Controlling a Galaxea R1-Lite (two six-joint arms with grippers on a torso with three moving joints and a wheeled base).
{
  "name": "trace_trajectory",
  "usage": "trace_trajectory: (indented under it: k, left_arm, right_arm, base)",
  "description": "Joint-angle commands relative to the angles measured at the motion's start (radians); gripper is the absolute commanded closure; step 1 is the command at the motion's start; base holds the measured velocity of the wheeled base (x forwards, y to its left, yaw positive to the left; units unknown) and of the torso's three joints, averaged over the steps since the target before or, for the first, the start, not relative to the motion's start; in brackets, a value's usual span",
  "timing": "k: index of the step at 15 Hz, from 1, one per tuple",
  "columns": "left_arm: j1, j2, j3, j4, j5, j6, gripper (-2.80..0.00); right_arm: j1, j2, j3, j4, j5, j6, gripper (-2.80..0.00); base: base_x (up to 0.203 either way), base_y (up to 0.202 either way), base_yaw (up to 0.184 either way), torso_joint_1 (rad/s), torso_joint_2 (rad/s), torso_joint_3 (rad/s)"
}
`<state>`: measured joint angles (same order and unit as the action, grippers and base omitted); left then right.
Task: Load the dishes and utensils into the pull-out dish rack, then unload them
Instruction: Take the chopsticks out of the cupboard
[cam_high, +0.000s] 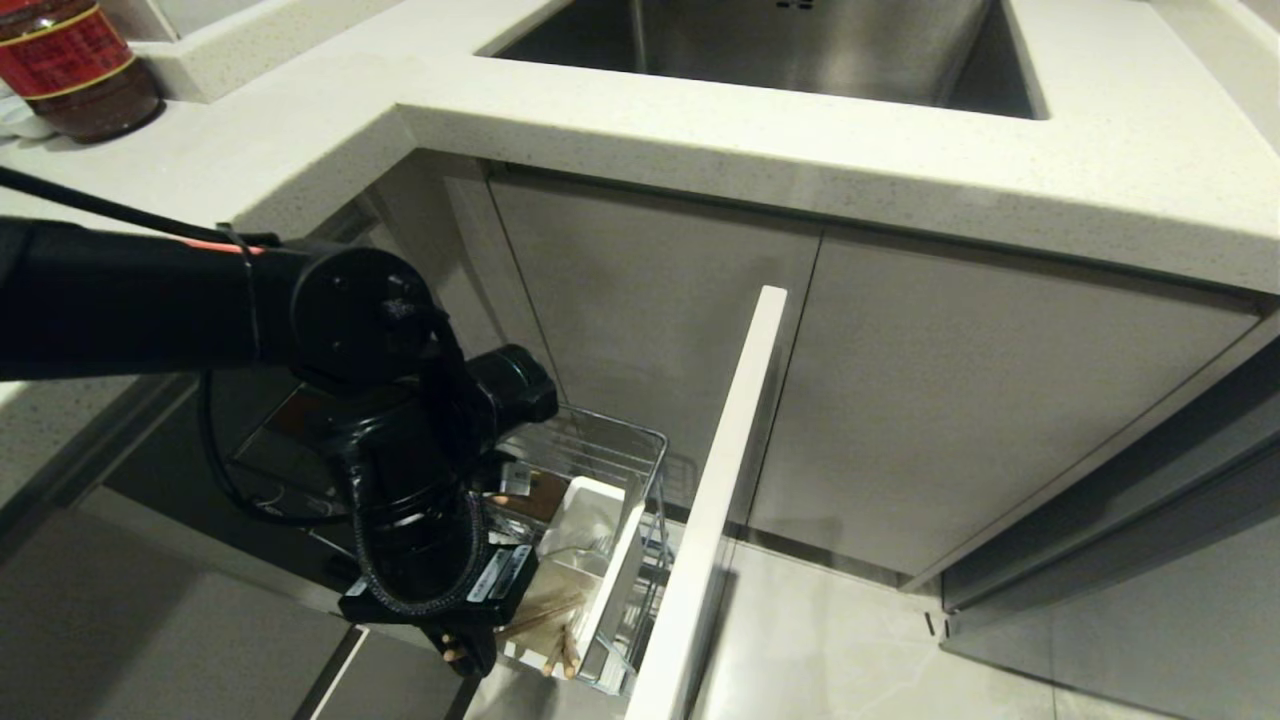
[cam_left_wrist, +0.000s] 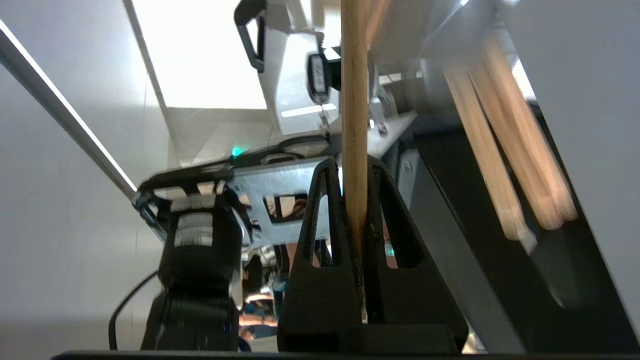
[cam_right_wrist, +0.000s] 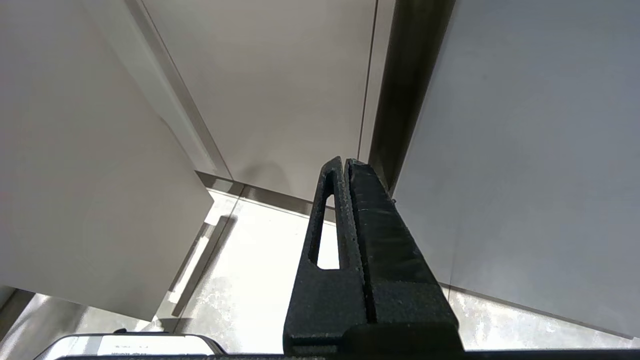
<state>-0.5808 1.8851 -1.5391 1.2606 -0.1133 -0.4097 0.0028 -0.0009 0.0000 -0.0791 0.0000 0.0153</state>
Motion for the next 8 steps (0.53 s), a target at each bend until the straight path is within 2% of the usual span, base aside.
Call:
trace_trajectory:
  k: [1, 8]
  left_arm:
    - [-0.028, -0.106, -0.021, 0.041, -0.009, -0.003, 0.0]
    - [-0.083, -0.307, -0.1, 0.174, -0.006, -0.004, 0.0]
  right_arm:
    - [0.0, 0.001, 0.026, -0.001, 0.0, 0.001, 0.0]
    - [0.0, 0.001, 0.027, -0.001, 0.0, 0.0, 0.0]
  base:
    - [0.0, 0.0, 0.0, 0.0, 0.0, 0.0]
    - [0.0, 0.0, 0.0, 0.0, 0.0, 0.0]
